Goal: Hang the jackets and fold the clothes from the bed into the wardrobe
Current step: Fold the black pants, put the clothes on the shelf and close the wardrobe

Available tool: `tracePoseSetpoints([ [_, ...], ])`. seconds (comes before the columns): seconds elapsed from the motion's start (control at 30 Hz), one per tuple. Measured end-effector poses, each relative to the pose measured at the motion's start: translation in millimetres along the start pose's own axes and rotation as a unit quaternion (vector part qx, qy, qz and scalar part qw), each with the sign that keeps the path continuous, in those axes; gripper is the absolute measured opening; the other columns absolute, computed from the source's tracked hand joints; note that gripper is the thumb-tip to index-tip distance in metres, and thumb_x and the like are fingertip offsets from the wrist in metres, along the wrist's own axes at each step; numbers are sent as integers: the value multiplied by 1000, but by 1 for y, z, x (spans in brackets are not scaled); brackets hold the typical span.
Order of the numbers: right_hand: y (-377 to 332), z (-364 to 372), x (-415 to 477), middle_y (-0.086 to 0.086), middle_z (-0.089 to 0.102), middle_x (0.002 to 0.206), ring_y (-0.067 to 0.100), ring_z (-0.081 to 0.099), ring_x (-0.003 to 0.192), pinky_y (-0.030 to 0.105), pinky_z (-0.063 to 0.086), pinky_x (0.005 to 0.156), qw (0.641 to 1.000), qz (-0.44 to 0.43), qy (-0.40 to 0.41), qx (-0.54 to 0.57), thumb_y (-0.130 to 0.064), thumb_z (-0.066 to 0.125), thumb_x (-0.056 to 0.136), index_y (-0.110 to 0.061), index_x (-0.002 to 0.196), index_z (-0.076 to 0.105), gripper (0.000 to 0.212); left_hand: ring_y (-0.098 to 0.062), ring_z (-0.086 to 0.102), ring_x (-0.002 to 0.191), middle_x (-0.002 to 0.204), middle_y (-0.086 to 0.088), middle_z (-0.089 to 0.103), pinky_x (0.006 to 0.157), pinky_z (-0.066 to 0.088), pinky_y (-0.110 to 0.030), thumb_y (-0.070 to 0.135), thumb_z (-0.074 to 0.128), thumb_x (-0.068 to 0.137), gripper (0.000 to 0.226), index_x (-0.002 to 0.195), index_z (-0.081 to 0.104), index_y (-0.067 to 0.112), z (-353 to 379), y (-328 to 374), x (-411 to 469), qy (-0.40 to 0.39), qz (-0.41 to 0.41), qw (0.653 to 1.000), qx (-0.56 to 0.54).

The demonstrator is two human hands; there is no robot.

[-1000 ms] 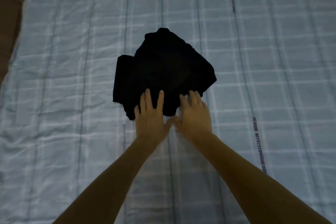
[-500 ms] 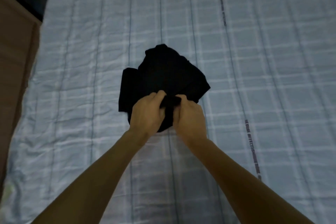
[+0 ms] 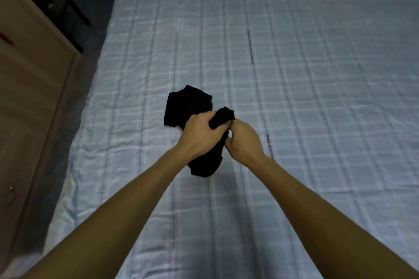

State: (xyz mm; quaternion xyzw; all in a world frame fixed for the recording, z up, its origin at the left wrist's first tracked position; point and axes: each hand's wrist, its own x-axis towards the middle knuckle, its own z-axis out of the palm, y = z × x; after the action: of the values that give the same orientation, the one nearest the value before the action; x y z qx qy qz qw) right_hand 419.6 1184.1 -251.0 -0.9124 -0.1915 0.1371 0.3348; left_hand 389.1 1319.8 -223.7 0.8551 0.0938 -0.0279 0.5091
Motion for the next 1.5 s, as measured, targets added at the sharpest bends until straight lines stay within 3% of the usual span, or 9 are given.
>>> tracePoseSetpoints([
  [0.1,0,-11,-43,16,63,98,32,60,89,32,45,67,980,-11,-164,-112,-13,52,89,-8,90,54,5,-18,67,80,87,-8,71,76,55,-38,32,60,90,26,93,70,8,18,-13,-51,-78,-56,995,-4],
  [0.2,10,-10,-86,15,60,114,32,59,101,33,46,76,924,15,-312,-220,-16,53,89,-10,115,55,26,-15,65,93,103,-2,69,86,53,-31,45,66,81,40,109,67,17,45,-31,-98,-231,-129,964,19],
  [0.33,28,0,-133,12,58,124,27,56,110,32,46,90,863,79,-432,-249,-14,63,86,-12,131,51,47,-13,62,97,109,3,66,93,51,-35,61,68,68,57,112,66,24,73,-47,-144,-399,-185,894,89],
  [0.43,45,7,-153,9,48,137,25,49,121,31,41,97,827,89,-489,-264,-11,66,85,-18,140,44,59,-13,62,92,104,1,66,89,51,-32,59,66,74,49,106,67,22,77,-56,-160,-422,-186,881,107],
  [0.67,68,29,-138,7,54,131,24,52,116,35,45,96,927,102,-330,-147,-30,51,94,-25,135,48,41,-14,64,83,101,-3,66,78,54,-27,41,63,85,20,93,68,24,60,-90,-145,-265,-247,932,25],
  [0.83,69,45,-106,5,58,127,21,55,112,32,46,94,941,89,-307,-111,-32,48,96,-23,134,49,39,-17,62,73,89,-6,65,67,52,-25,20,55,91,11,90,66,17,54,-106,-110,-188,-293,937,-7],
  [1.07,90,68,-37,5,58,125,20,56,111,34,47,94,965,101,-229,-73,-31,50,95,-21,130,53,36,-20,62,87,103,-8,65,79,50,-30,21,53,91,14,99,64,16,57,-133,-24,-128,-288,949,2],
  [1.33,128,87,88,9,67,96,22,61,85,36,50,76,994,99,-2,-36,-16,42,98,-8,102,67,26,-33,32,135,150,-19,27,104,35,-46,12,56,84,68,146,29,11,60,-165,102,-42,0,942,334],
  [1.5,157,101,156,11,61,108,27,57,96,41,48,84,993,111,3,-39,-26,41,98,-13,113,61,29,-35,6,144,156,-18,7,112,15,-55,25,67,78,96,150,5,18,53,-195,179,-76,-42,875,476],
])
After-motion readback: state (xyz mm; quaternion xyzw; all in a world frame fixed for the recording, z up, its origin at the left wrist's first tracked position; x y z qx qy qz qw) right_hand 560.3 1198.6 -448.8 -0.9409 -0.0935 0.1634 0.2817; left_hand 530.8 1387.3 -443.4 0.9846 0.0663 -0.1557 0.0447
